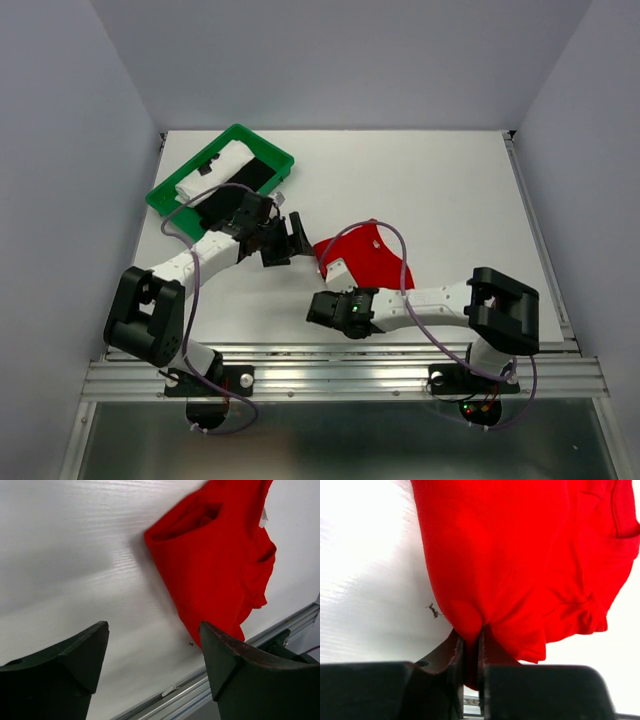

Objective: Roll the t-shirts
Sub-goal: Roll the T-shirt to the center of the board.

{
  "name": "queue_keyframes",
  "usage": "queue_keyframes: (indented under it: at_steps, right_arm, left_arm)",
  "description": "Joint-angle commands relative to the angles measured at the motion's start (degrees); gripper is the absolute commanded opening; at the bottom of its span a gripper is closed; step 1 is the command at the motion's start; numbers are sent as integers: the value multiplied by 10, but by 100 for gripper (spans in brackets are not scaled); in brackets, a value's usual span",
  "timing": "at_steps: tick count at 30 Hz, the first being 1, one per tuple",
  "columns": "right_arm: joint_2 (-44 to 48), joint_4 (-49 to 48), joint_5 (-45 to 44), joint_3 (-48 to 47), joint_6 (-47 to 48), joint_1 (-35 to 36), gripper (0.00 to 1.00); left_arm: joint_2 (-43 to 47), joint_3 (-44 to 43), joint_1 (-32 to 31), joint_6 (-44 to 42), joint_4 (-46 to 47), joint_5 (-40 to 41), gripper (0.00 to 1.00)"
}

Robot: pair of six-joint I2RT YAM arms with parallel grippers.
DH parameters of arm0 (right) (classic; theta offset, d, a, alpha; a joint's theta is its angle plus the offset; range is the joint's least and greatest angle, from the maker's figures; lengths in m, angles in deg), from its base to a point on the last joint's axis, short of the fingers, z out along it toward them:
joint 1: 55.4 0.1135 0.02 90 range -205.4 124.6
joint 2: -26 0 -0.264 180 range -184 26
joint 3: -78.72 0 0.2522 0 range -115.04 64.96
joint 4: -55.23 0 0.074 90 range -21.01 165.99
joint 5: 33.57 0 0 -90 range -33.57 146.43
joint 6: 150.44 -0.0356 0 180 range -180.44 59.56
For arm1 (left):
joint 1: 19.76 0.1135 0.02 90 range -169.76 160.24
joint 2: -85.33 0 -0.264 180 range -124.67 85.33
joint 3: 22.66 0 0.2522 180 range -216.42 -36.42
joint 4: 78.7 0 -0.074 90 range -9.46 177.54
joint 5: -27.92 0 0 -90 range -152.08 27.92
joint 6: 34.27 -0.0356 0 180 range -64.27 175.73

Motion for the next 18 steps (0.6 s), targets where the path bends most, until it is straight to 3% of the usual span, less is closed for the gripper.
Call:
queue_keyframes:
  at_steps: [1, 6, 18]
  right_arm:
    - [40, -67, 21, 28, -10, 1, 1]
    - [82, -101, 45, 57, -6, 1, 1]
    - [126, -106, 62, 89, -20, 1, 1]
  left_arm:
    - [27, 46, -10, 28, 75, -40, 88]
    - [20, 87, -34, 65, 159, -55, 90]
    - [-48, 91, -64, 113, 265, -62, 89]
